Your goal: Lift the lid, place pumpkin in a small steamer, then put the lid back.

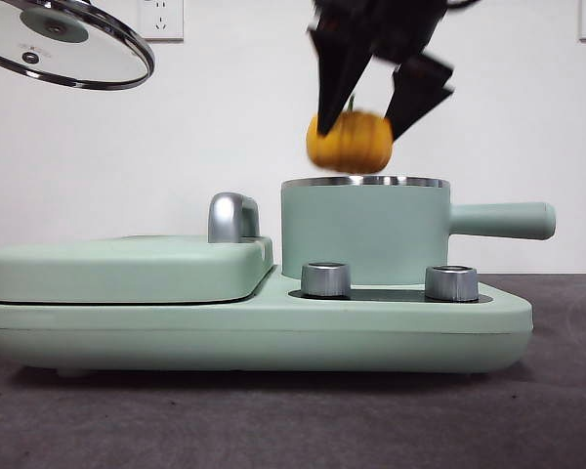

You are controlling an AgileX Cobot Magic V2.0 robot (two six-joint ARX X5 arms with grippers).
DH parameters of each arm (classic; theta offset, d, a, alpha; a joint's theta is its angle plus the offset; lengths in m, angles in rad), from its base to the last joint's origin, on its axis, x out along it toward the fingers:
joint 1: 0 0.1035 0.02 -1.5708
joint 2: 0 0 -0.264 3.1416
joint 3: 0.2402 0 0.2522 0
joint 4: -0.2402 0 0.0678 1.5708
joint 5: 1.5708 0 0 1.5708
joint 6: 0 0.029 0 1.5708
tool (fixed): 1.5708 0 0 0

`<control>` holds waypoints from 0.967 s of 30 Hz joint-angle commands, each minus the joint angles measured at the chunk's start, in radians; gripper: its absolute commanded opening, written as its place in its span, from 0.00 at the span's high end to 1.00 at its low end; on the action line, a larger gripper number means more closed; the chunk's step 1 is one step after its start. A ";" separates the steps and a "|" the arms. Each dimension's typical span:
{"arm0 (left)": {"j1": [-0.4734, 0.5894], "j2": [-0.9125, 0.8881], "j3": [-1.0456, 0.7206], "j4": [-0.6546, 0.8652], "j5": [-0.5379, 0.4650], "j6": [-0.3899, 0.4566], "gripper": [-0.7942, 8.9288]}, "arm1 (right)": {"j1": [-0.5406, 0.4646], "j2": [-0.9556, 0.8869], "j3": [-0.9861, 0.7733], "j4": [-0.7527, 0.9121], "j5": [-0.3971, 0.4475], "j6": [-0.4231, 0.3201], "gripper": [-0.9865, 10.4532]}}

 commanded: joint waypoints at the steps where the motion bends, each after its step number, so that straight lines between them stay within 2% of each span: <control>1: -0.001 0.000 0.017 0.036 0.004 0.000 0.90 | 0.005 0.051 0.025 0.014 0.003 -0.011 0.64; 18: -0.001 0.000 0.017 0.037 0.002 0.000 0.90 | 0.006 0.185 0.025 0.016 0.004 -0.011 0.64; 24: -0.001 0.000 0.017 0.036 0.002 0.000 0.90 | 0.008 0.217 0.025 0.016 0.030 -0.012 0.64; 29: -0.001 0.000 0.017 0.036 0.002 0.000 0.90 | 0.014 0.222 0.025 0.029 0.024 -0.015 0.56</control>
